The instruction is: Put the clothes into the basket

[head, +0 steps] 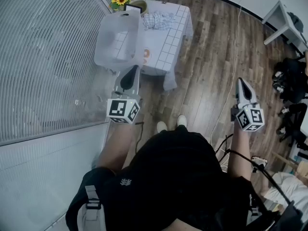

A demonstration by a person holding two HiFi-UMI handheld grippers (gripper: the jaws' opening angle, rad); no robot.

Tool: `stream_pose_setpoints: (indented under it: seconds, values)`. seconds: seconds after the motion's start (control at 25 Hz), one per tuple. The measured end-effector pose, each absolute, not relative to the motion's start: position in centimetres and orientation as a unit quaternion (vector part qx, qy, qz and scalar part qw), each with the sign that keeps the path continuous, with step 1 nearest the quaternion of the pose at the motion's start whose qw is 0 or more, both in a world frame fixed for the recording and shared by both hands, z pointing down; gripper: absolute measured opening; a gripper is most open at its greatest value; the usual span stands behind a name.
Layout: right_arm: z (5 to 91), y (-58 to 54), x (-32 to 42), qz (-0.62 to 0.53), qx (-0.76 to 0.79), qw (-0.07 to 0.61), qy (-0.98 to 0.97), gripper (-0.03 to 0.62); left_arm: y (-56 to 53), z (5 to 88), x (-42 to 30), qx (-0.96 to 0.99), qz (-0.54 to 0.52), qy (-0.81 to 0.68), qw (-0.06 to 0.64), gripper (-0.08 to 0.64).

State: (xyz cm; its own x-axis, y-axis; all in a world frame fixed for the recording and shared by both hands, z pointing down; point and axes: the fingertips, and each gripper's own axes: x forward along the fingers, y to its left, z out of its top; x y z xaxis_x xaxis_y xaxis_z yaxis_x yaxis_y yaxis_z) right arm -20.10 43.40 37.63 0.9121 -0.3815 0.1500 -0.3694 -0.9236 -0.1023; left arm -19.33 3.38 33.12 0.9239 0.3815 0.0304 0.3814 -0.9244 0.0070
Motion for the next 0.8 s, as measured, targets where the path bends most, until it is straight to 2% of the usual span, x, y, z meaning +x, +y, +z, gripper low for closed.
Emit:
stream_pose_setpoints:
  seconds: [0.8]
  values:
    - [38.9,48.6,-19.4,-0.078,-0.966,0.067,0.238,0.002,8.8,31.3,-18.0,0.987,-0.011,0.159,-0.008,0.008]
